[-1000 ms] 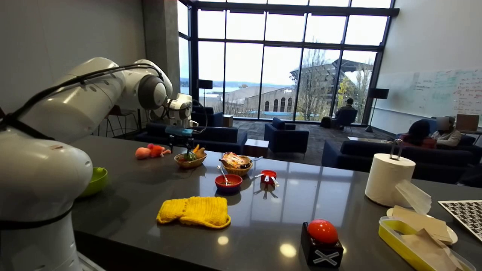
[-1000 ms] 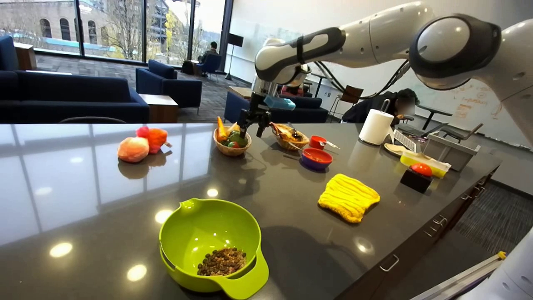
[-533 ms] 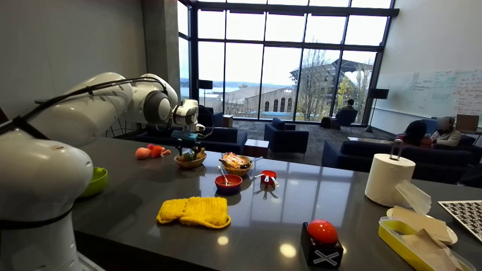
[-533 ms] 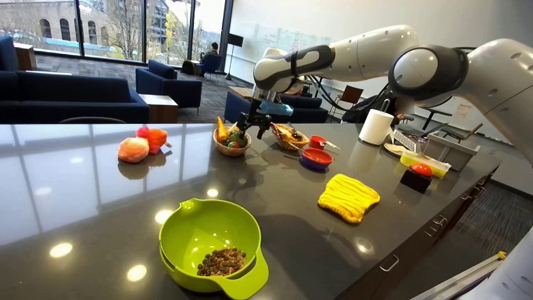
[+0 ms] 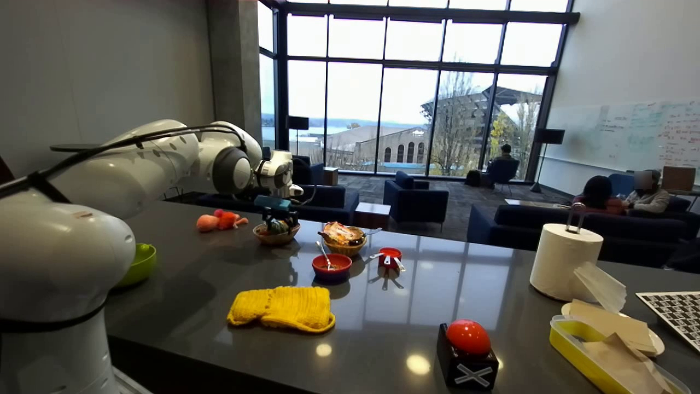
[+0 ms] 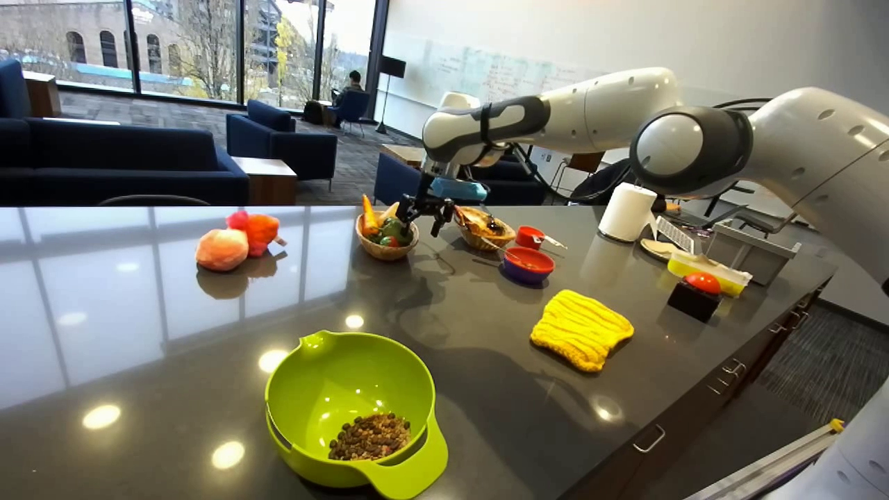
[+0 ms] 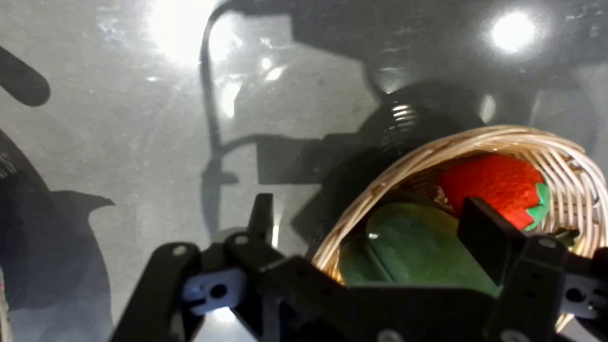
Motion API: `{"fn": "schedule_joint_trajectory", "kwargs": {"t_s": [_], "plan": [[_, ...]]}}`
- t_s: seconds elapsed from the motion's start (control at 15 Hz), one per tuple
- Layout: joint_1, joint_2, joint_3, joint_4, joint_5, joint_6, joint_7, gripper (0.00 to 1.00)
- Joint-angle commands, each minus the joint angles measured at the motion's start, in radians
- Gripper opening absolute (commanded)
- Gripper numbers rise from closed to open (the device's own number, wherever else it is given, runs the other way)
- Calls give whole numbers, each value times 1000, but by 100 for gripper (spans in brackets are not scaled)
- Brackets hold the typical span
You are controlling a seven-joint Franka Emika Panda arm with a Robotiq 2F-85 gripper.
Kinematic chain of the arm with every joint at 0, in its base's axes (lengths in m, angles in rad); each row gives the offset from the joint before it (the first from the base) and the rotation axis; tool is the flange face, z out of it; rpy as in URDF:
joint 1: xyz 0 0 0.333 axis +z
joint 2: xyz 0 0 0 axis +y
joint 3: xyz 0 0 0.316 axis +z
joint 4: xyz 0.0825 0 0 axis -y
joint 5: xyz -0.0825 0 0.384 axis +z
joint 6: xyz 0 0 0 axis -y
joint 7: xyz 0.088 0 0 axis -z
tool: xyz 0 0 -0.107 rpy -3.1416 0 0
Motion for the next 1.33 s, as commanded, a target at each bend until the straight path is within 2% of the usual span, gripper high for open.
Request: {"fn": "schedule_joint_trajectory", "kwargs": {"t_s": [0.0,0.6,0.67,0.73,0.87,1.27], "plan": [[4,46,-18,71,-4,-18,40,100],[0,87,-29,102,-1,-33,84,100],[0,90,-28,105,0,-35,87,89],[-1,95,-28,110,0,-36,91,74],[0,100,-26,118,0,-41,93,61],[0,90,-28,129,-2,-52,97,12]]}}
